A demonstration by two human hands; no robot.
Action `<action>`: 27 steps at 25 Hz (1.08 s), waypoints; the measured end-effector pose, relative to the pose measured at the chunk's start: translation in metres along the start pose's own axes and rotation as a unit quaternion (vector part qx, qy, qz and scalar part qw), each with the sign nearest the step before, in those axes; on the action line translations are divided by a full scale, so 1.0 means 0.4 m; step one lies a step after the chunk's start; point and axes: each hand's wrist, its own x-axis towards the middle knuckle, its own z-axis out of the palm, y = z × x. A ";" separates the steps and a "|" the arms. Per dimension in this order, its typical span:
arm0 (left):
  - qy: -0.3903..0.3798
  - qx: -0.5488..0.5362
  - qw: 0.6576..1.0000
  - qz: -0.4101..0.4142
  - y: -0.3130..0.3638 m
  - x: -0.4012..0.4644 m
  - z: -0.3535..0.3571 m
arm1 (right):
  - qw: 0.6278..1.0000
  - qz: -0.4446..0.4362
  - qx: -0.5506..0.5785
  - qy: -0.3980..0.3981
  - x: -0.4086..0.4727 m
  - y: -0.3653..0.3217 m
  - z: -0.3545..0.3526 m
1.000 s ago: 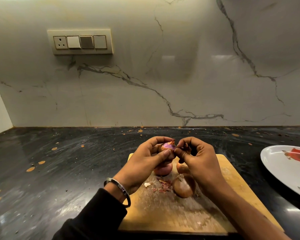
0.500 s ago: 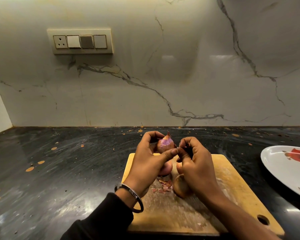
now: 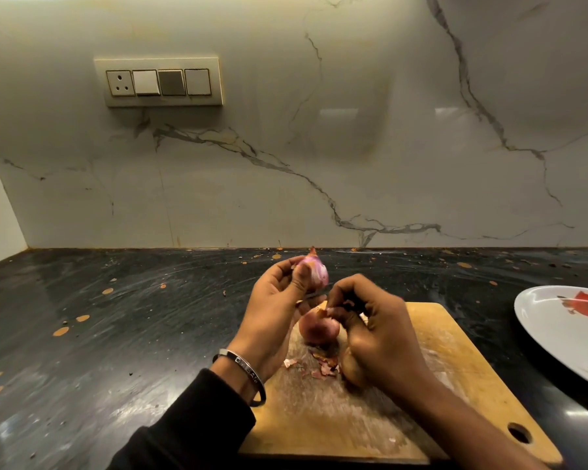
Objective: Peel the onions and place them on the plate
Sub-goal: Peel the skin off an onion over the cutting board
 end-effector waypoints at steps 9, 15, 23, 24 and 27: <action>0.011 -0.075 0.997 -0.032 0.020 0.012 -0.015 | 0.972 -0.056 -0.124 -0.190 0.005 -0.005 -0.018; -0.011 -0.059 0.998 -0.030 0.021 0.009 -0.010 | 0.993 -0.059 -0.103 0.024 0.019 0.000 -0.032; -0.076 0.035 0.996 -0.038 0.009 -0.004 -0.004 | 0.990 -0.051 -0.101 0.087 0.020 -0.004 -0.031; -0.078 0.042 0.995 -0.037 0.009 -0.004 -0.005 | 0.990 -0.051 -0.102 0.086 0.020 -0.005 -0.032; -0.081 0.059 0.994 -0.036 0.006 -0.005 -0.007 | 0.989 -0.048 -0.113 0.083 0.020 -0.003 -0.031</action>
